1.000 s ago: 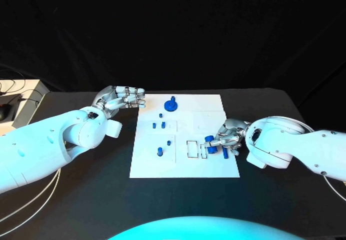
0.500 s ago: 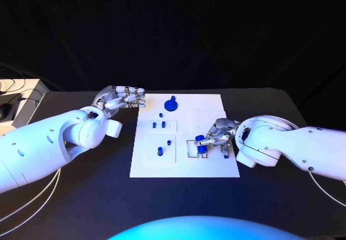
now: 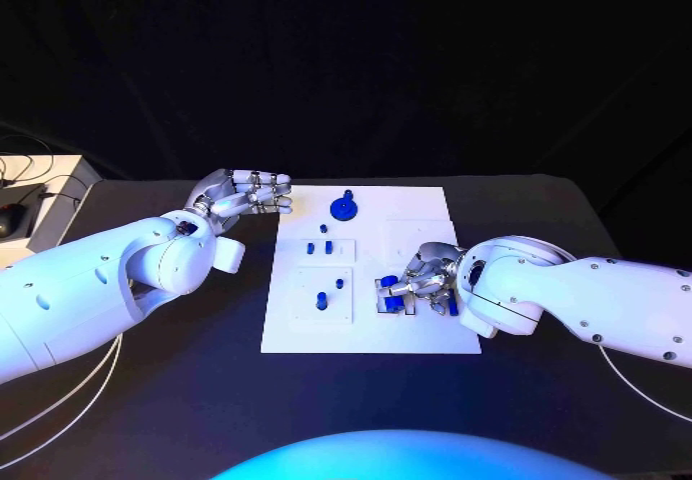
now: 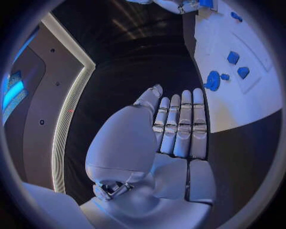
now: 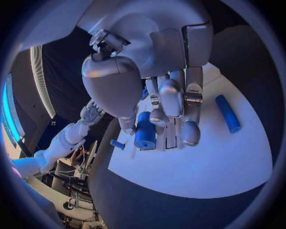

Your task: Assemble the parts on the task board

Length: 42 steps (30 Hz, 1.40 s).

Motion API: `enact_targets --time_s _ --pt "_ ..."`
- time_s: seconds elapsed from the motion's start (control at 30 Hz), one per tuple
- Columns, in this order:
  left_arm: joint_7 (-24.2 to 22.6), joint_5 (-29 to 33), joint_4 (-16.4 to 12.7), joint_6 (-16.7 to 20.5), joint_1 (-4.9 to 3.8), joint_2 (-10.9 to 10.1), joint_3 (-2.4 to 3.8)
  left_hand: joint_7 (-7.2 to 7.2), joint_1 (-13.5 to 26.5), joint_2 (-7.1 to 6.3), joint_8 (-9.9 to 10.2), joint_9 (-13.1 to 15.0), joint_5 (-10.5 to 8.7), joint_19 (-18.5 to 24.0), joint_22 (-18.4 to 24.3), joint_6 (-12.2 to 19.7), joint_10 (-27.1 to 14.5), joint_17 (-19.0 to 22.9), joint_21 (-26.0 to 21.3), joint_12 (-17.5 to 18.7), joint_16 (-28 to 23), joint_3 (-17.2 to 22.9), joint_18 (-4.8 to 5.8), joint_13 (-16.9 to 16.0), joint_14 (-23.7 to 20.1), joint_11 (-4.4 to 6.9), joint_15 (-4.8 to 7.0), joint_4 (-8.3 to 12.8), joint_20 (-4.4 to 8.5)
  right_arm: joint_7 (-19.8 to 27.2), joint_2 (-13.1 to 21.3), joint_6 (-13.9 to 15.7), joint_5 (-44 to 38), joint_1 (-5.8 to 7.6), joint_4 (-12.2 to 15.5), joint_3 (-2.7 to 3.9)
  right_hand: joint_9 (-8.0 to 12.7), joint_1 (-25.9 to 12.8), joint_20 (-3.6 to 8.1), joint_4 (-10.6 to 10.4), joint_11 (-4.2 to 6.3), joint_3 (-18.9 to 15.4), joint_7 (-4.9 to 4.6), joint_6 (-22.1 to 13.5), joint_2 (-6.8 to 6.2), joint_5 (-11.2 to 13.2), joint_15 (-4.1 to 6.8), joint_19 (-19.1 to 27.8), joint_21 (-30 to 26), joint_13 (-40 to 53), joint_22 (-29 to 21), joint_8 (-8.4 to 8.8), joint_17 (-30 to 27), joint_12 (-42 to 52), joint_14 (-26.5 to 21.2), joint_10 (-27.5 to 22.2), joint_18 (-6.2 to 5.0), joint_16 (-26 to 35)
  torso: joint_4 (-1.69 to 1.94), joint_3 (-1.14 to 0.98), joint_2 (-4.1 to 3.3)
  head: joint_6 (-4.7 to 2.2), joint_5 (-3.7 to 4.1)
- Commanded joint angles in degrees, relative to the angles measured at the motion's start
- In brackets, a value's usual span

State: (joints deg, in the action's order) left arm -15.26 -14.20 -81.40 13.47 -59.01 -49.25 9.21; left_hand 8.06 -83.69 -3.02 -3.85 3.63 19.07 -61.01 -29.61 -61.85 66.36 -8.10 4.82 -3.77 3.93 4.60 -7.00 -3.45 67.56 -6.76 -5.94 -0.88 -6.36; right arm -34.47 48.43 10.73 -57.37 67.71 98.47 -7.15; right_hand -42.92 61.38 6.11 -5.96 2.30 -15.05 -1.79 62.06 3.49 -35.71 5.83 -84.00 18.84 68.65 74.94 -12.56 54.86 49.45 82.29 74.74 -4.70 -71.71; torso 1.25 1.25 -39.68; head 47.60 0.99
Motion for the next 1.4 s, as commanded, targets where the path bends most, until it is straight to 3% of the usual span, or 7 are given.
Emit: enact_targets --time_s 0.03,0.8,1.07,1.17,1.27,1.33,1.4 --pt "-0.29 0.34 -0.18 -0.59 0.00 -0.03 0.04 0.13 -0.20 -0.22 0.30 -0.01 0.20 -0.32 0.05 0.15 0.02 -0.06 -0.18 0.34 -0.01 -0.04 0.76 0.09 -0.19 -0.09 0.30 -0.27 -0.13 -0.13 -0.16 -0.70 -0.57 -0.14 -0.12 -0.01 -0.06 -0.15 0.40 2.87 0.21 2.78 0.06 0.35 0.63 0.23 -0.01 -0.27 -0.07 0.00 2.17 -0.38 0.08 -0.24 0.41 -0.10 0.64 0.07 -0.12 -0.04 -0.02 0.06 -0.17" --pt "-0.06 0.37 -0.25 -0.69 0.00 -0.22 0.04 0.15 -0.13 -0.24 0.29 -0.01 0.21 -0.36 0.36 0.13 0.01 -0.09 -0.19 0.34 -0.01 -0.07 0.78 0.08 -0.23 -0.09 0.28 -0.52 -0.16 -0.88 -1.64 0.22 -2.14 -0.34 -2.06 -0.06 -0.21 -0.67 0.37 2.38 0.17 2.46 0.02 0.32 0.57 2.41 -0.04 -0.35 0.58 0.00 2.32 -0.53 0.30 -0.12 0.41 -0.07 0.64 -0.08 -0.02 -0.02 -0.03 0.12 -0.16" --pt "0.09 0.40 -0.29 -0.72 0.00 -0.29 0.04 0.17 -0.06 -0.25 0.30 -0.02 0.19 -0.37 0.44 0.17 -0.05 -0.09 -0.21 0.35 -0.02 -0.11 0.78 0.08 -0.25 -0.12 0.27 -0.63 -0.17 -0.71 -1.81 -0.08 -2.18 -0.43 -2.20 -0.09 -0.27 -1.84 0.31 1.50 0.09 1.61 -0.03 0.31 -0.27 9.37 -0.11 -0.32 0.57 0.01 2.31 -0.58 0.31 -0.06 0.39 -0.10 0.60 -0.08 -0.04 -0.02 -0.02 0.27 -0.27" --pt "0.12 0.41 -0.30 -0.69 0.00 -0.31 0.04 0.17 -0.06 -0.25 0.30 -0.02 0.19 -0.37 0.44 0.17 -0.05 -0.09 -0.21 0.35 -0.02 -0.11 0.78 0.08 -0.25 -0.12 0.27 -0.63 -0.17 -0.58 -1.79 0.35 -2.19 -0.49 -2.20 -0.10 -0.24 -3.28 0.28 0.26 0.02 1.15 -0.06 0.28 -1.41 16.35 -0.13 -0.32 0.66 -0.02 2.33 -0.54 0.34 -0.08 0.40 -0.13 0.59 -0.09 -0.03 -0.05 -0.03 0.25 -0.28" --pt "0.12 0.41 -0.29 -0.62 0.00 -0.32 0.04 0.17 -0.06 -0.25 0.30 -0.02 0.19 -0.37 0.44 0.17 -0.05 -0.09 -0.21 0.35 -0.02 -0.11 0.78 0.08 -0.25 -0.12 0.27 -0.63 -0.17 -0.42 -1.74 0.88 -2.11 -0.54 -2.14 -0.11 -0.18 -4.51 0.22 -2.32 -0.11 2.87 -0.03 0.28 -3.37 20.70 -0.12 -0.32 0.65 -0.09 2.33 -0.50 0.35 -0.08 0.41 -0.16 0.55 -0.08 -0.04 -0.06 -0.01 0.23 -0.28" --pt "0.13 0.41 -0.29 -0.61 0.00 -0.33 0.04 0.20 -0.10 -0.28 0.30 -0.02 0.19 -0.38 0.55 0.20 -0.09 -0.09 -0.23 0.35 -0.03 -0.14 0.77 0.09 -0.30 -0.13 0.25 -0.67 -0.19 -0.32 -1.69 1.12 -2.08 -0.57 -2.08 -0.11 -0.16 -5.15 0.22 -3.87 -0.03 3.92 -0.08 0.29 -4.52 22.53 -0.17 -0.36 0.89 -0.11 2.39 -0.50 0.44 -0.03 0.41 -0.14 0.55 -0.14 -0.04 -0.06 -0.02 0.26 -0.28" --pt "0.14 0.41 -0.28 -0.60 0.00 -0.33 0.04 0.21 -0.15 -0.30 0.29 -0.01 0.20 -0.35 0.63 0.22 -0.15 -0.08 -0.27 0.35 -0.05 -0.14 0.78 0.09 -0.38 -0.16 0.22 -0.68 -0.21 -0.20 -1.62 1.42 -2.11 -0.60 -1.99 -0.11 -0.16 -5.32 0.21 -4.93 -0.04 4.81 -0.07 0.28 -5.30 22.85 -0.17 -0.35 0.87 -0.16 2.38 -0.53 0.43 -0.08 0.41 -0.19 0.53 -0.12 -0.04 -0.07 -0.02 0.26 -0.28"
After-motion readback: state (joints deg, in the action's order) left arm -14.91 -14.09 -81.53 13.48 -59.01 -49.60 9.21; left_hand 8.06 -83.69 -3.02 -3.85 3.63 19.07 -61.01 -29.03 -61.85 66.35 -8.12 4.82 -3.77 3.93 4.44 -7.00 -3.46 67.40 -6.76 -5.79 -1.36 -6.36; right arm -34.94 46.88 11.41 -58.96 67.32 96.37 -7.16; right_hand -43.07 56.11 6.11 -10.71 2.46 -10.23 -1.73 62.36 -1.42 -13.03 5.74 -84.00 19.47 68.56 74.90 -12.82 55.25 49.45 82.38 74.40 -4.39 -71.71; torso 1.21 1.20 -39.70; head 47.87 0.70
